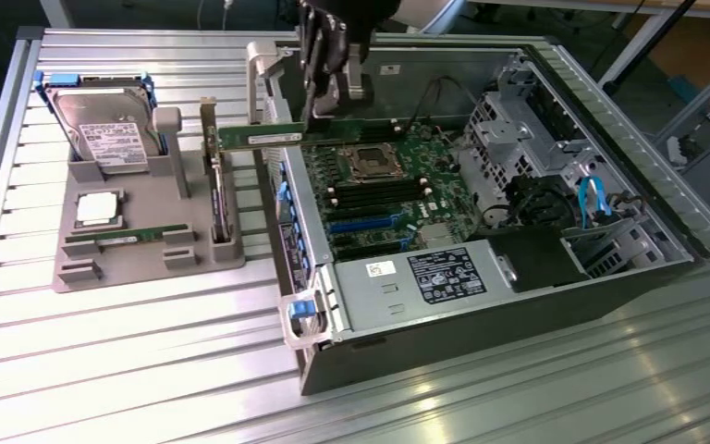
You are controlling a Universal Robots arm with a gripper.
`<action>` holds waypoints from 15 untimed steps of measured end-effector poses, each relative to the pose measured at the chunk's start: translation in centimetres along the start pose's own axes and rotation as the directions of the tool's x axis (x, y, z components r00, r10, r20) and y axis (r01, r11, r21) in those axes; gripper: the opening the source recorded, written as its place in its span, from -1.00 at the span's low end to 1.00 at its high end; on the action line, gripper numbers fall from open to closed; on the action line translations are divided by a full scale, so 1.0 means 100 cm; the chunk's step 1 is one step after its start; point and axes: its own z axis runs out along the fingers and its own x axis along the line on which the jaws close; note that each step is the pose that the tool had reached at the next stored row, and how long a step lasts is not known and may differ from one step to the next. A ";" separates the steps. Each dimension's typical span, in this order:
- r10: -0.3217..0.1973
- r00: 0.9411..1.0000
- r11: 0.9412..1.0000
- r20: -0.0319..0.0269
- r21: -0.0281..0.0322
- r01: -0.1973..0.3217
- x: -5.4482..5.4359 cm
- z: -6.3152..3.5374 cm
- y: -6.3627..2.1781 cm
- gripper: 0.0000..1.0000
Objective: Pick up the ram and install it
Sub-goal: 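Pick up the ram and move it above insertion slot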
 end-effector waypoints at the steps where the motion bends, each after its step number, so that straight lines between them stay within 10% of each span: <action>1: -0.001 1.000 1.000 0.000 0.000 0.001 0.000 -0.0005 -0.0091 -0.76; 10: -0.008 1.000 1.000 0.000 -0.001 0.008 0.001 -0.0038 -0.0844 -0.76; 15: -0.010 1.000 1.000 0.000 -0.001 0.010 0.001 -0.0050 -0.1114 -0.76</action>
